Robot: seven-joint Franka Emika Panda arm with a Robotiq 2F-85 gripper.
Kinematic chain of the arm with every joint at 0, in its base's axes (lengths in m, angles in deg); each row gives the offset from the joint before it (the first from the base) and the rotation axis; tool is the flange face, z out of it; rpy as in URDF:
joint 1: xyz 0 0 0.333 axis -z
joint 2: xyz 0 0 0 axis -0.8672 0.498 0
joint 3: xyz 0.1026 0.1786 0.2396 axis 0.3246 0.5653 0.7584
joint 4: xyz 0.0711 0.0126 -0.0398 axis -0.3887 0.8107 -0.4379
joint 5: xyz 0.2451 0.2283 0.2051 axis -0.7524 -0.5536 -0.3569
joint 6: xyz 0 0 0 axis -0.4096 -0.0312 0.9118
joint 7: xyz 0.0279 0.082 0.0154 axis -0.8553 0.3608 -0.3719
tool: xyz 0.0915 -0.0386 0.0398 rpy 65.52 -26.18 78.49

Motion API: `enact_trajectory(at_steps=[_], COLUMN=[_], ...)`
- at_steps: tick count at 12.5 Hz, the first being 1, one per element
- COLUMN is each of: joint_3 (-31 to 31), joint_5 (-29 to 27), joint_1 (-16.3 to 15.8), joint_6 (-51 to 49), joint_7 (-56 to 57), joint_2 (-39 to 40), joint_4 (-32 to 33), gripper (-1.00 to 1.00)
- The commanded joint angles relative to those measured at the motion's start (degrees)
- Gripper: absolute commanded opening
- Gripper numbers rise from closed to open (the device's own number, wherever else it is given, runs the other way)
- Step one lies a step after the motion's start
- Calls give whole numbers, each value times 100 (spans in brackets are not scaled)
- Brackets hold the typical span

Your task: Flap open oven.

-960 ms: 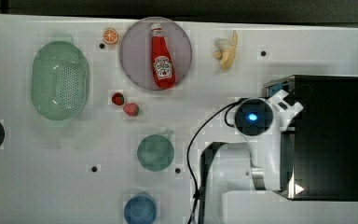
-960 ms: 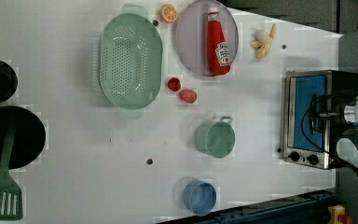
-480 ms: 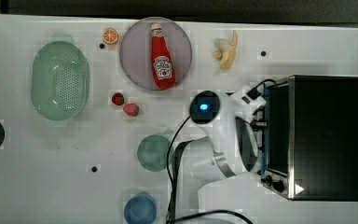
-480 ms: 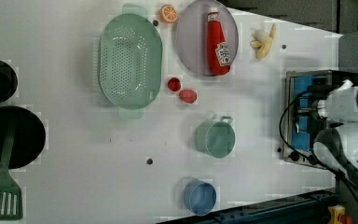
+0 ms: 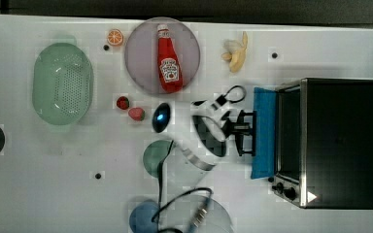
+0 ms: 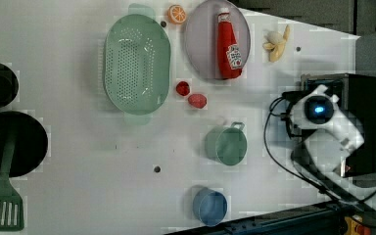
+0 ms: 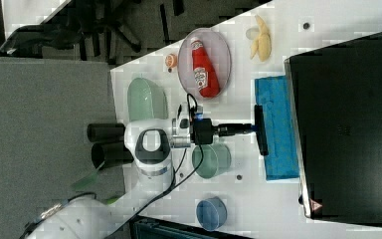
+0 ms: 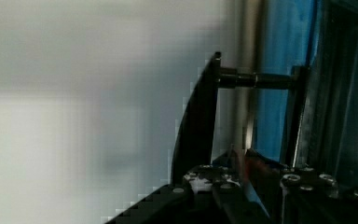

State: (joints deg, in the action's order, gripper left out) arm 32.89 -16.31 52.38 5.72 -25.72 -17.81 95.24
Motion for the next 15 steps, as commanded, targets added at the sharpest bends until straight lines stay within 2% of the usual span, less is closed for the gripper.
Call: enact_trajectory(at_steps=[1, 6, 10, 12, 15], joint_3=[58, 71, 89, 160, 213], joint_5=[260, 260, 159, -513, -2504], joint_1=[-210, -292, -297, -297, -289], joint_6=[-148, -49, 181, 552, 608], joint_7=[-1164, -1467, -1469, -1469, -1469], joint_2=[486, 1148, 1116, 907, 318], joint_4=[-107, -474, -658, -690, -681], gripper=[-65, -65, -65, -65, -65])
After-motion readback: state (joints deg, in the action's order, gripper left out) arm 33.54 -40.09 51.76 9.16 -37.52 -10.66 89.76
